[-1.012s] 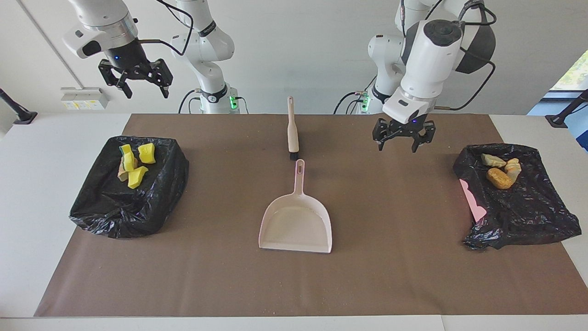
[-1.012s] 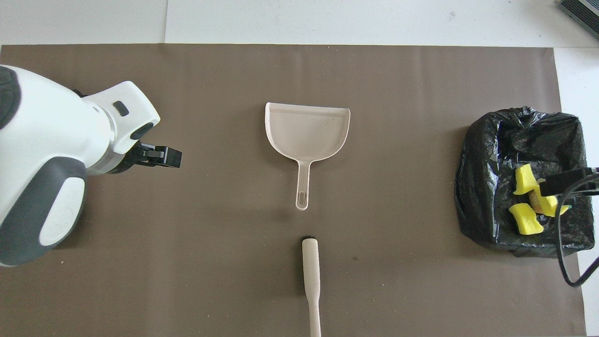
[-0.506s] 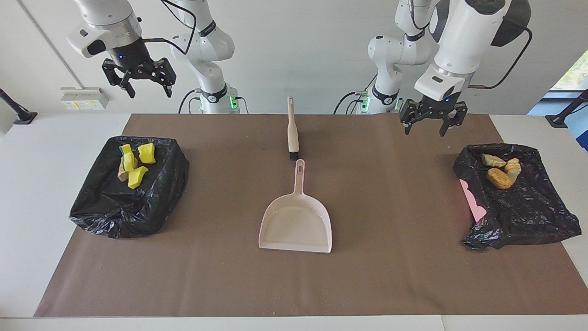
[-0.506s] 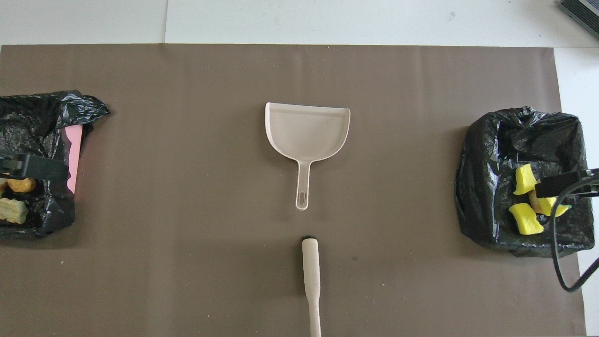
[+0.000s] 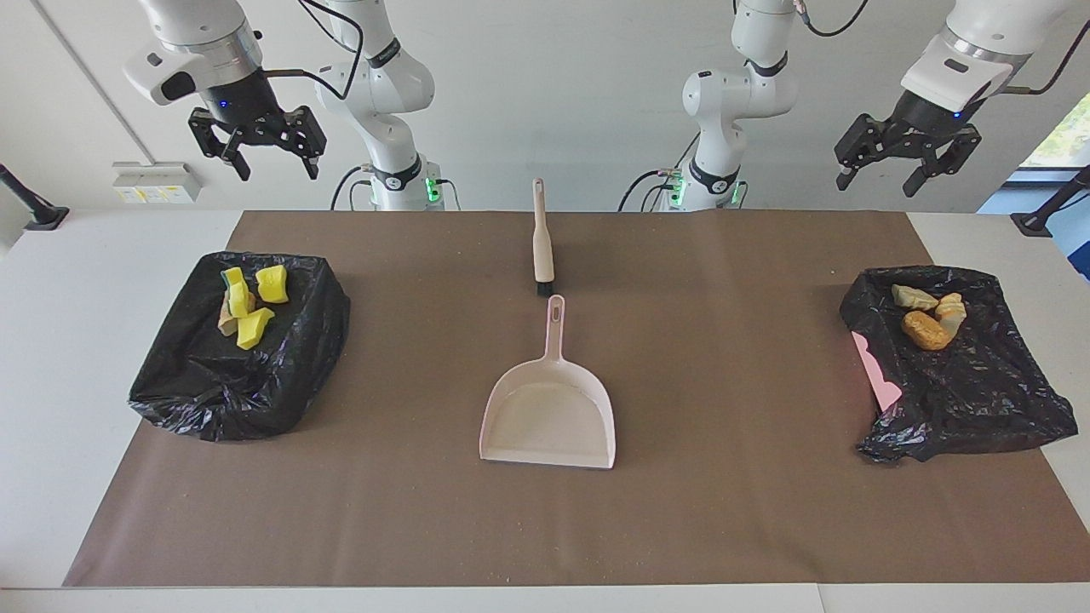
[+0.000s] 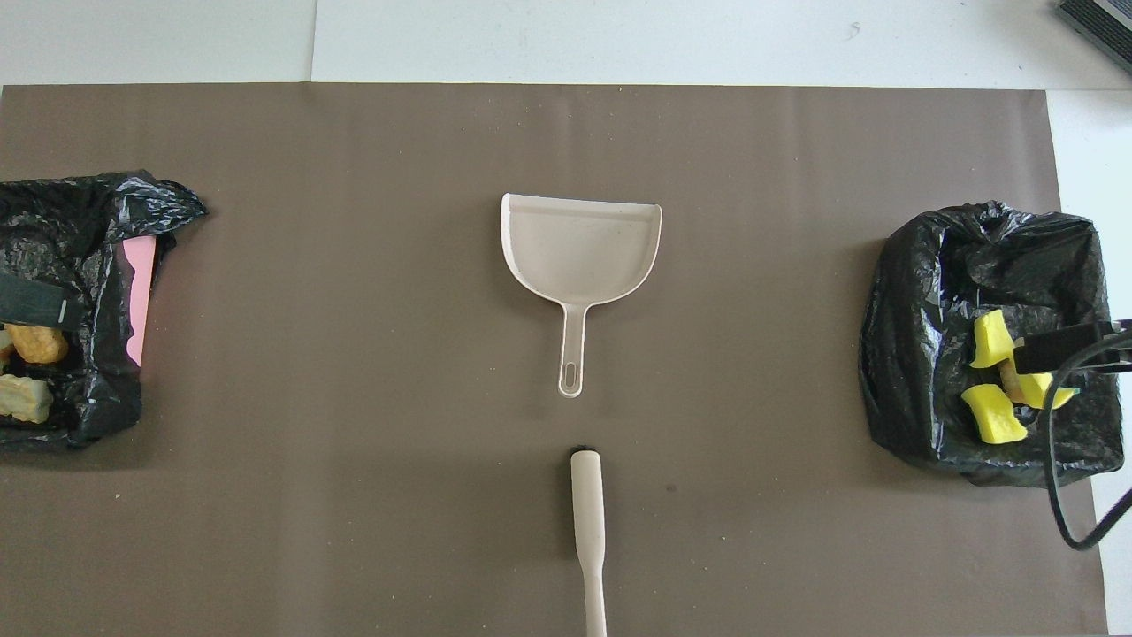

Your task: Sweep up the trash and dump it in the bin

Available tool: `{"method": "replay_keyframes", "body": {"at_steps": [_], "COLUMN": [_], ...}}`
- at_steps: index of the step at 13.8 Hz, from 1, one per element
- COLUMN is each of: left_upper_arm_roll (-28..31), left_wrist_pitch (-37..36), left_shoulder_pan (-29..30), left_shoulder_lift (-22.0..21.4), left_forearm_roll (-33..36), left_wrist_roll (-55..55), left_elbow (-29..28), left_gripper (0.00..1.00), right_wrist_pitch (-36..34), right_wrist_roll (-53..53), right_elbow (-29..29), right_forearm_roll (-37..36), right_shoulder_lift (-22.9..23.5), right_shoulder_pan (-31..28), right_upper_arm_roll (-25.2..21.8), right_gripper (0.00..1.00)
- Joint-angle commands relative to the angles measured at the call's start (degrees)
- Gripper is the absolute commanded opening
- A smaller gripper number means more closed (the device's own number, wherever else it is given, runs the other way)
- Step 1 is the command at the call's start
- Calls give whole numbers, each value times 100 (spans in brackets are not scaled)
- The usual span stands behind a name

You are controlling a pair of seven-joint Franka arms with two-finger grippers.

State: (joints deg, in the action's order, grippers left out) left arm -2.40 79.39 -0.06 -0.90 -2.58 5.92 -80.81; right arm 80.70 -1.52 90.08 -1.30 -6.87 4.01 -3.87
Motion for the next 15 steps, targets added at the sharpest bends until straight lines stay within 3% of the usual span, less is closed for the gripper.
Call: {"method": "replay_keyframes", "body": {"at_steps": [1, 7, 15], "left_upper_arm_roll": [-76, -67, -67], "left_wrist_pitch": [-257, -169, -37], "left_shoulder_pan": [102, 102, 102], "left_shoulder_lift": [56, -323, -482], "left_forearm_roll": [-41, 134, 196], "left_wrist_roll": [102, 49, 49], "left_elbow": [303, -294, -567], "left_gripper": [100, 100, 100], "right_wrist_pitch": [-55, -63, -64], "right_wrist_roll": [-112, -112, -112], "right_elbow": [62, 62, 62], "right_forearm_roll": [-1, -1, -1], "right_shoulder_lift": [-60, -60, -60], "right_shoulder_pan": [-14, -14, -14], "right_upper_arm_roll": [-17, -17, -17], "right_gripper": [100, 100, 100]}}
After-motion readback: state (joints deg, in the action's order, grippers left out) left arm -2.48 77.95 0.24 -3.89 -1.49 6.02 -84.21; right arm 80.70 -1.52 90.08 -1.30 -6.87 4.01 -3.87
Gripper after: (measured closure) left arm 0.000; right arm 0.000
